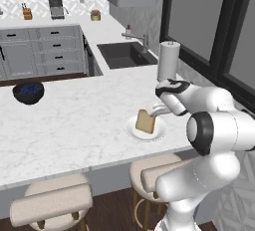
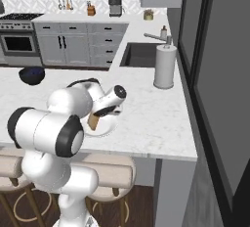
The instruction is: Start the toaster. Once the lever pops up, take the bread to the plate on the dining counter.
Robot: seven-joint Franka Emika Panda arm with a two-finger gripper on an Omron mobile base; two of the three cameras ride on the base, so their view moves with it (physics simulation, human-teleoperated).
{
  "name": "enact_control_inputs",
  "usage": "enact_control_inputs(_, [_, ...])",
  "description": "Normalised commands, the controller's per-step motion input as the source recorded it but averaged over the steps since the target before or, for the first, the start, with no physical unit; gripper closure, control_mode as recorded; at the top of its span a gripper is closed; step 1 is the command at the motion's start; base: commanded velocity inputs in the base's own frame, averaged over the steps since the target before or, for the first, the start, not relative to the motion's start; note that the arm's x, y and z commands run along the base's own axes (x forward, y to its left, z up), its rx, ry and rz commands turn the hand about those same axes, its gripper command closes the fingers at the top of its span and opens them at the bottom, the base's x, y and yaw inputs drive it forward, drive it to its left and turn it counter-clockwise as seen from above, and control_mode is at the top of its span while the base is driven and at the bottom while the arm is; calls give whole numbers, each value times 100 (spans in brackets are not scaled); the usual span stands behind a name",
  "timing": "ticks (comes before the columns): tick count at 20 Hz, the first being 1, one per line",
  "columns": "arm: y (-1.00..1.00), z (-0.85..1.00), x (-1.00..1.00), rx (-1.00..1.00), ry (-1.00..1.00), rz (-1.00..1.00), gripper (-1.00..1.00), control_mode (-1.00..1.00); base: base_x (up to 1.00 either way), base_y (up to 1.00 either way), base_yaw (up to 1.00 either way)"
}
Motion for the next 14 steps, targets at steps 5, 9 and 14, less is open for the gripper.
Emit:
enact_control_inputs(5, [1,-17,8,9,0,3,100,-100,0,0,0])
enact_control_inputs(9, [14,-11,-27,9,0,1,100,-100,0,0,0])
enact_control_inputs(14, [9,-8,-32,3,0,0,100,-100,0,0,0])
